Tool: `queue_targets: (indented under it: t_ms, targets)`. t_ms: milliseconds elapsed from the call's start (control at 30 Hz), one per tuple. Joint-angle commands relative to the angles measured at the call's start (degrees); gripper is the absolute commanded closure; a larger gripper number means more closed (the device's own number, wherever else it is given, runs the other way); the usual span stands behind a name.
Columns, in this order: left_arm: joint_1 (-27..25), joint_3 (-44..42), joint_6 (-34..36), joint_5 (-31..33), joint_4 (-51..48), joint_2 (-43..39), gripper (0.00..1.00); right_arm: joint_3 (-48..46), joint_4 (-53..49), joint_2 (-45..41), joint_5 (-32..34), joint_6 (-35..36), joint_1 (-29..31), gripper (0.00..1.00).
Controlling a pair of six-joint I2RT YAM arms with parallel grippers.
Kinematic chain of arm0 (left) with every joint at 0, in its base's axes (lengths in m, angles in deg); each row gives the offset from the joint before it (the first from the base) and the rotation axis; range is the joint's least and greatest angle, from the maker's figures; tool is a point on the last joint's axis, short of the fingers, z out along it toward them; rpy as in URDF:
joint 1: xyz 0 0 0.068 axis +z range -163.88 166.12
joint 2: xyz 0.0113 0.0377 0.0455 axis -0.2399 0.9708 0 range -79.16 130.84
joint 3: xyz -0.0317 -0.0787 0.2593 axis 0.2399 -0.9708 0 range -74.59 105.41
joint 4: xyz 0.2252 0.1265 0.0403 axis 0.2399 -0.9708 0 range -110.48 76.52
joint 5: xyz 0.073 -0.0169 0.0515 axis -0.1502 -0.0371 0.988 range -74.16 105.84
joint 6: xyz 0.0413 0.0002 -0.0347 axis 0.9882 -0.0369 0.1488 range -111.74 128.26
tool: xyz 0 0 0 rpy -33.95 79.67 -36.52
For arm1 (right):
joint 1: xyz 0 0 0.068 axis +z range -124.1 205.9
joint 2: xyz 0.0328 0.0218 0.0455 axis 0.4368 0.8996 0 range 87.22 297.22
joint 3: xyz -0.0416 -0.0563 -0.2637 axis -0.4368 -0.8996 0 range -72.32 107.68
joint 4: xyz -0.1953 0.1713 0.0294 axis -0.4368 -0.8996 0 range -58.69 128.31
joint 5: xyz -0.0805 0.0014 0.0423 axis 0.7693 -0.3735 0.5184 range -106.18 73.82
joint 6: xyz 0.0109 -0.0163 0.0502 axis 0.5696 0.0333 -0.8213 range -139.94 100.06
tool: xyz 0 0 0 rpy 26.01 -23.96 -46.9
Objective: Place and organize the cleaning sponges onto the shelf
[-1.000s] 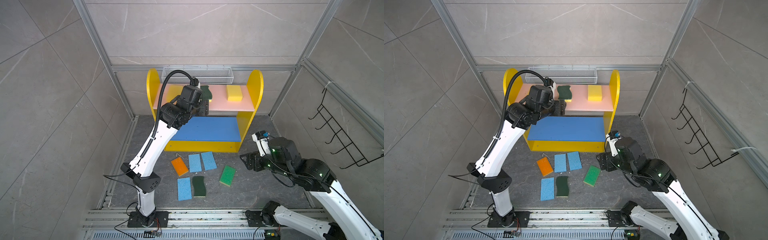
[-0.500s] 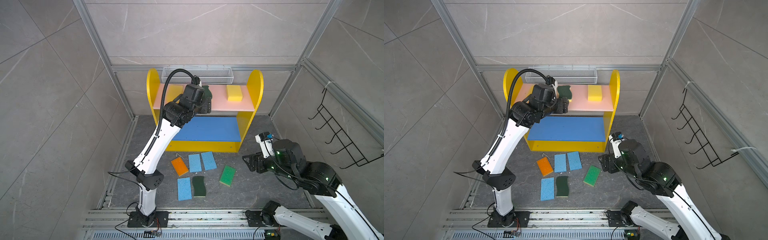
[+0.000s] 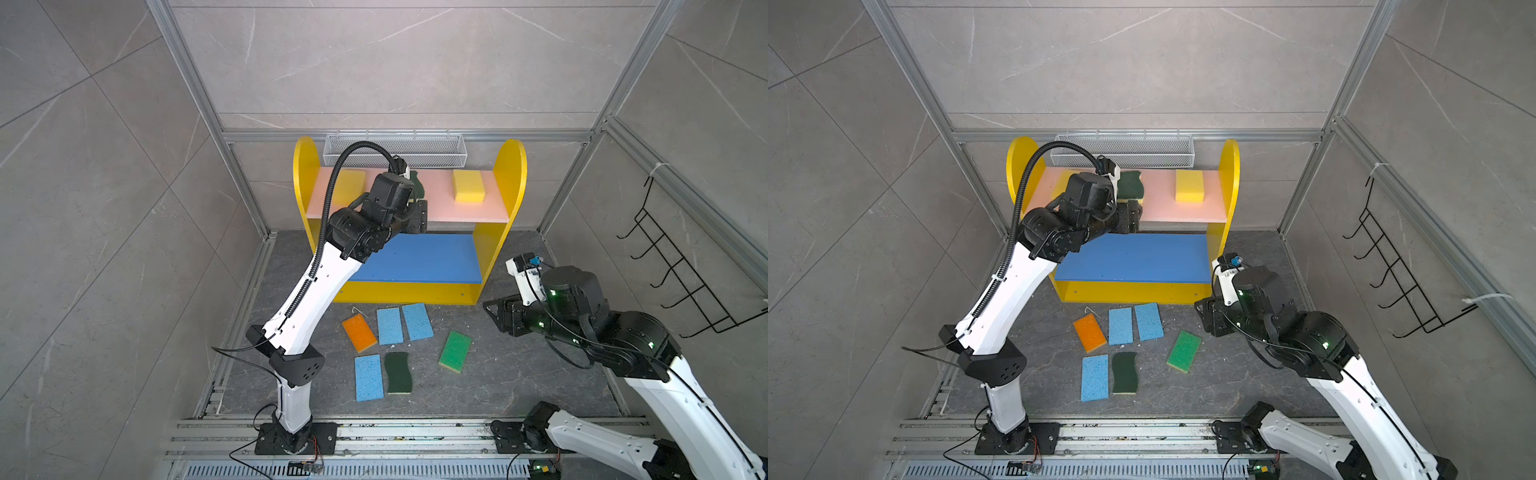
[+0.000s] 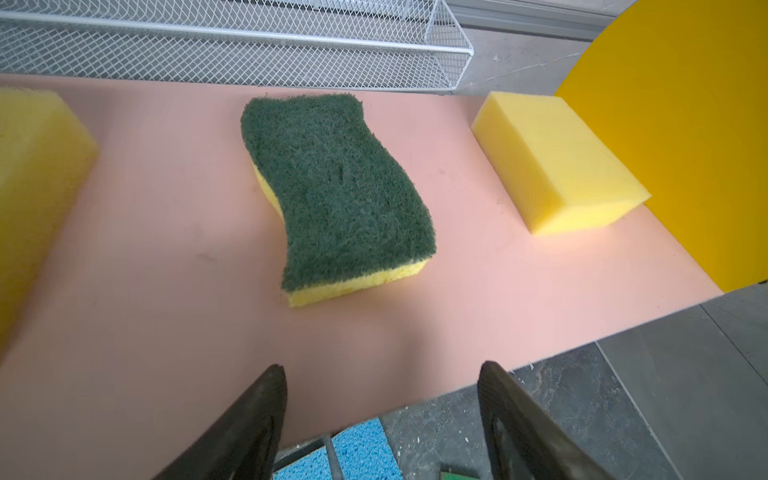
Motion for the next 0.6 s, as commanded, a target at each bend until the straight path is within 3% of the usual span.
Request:
queue_targets:
  t_ms: [0, 200, 367, 567]
  targets:
    - [-0.3, -1.9, 0.4, -0.7, -0.3, -6.7, 0.26, 3.8, 2.1, 2.2, -2.8, -0.2, -0.2, 0.45]
    - [-0.2, -10.8, -0.3, 0.2, -0.3, -14.7, 0.27, 11.8, 6.5, 8.8, -5.2, -1.1, -0.2, 0.55]
    - [-0.3, -21.2, -1.3, 1.2, 0.3, -22.6, 0.31, 18.2, 11.9, 15.0, -7.4, -1.8, -0.2, 0.69]
    - [-0.3, -31.7, -1.9, 1.6, 1.2, -31.0, 0.36, 27.1, 15.8, 24.0, -5.9, -1.8, -0.2, 0.75]
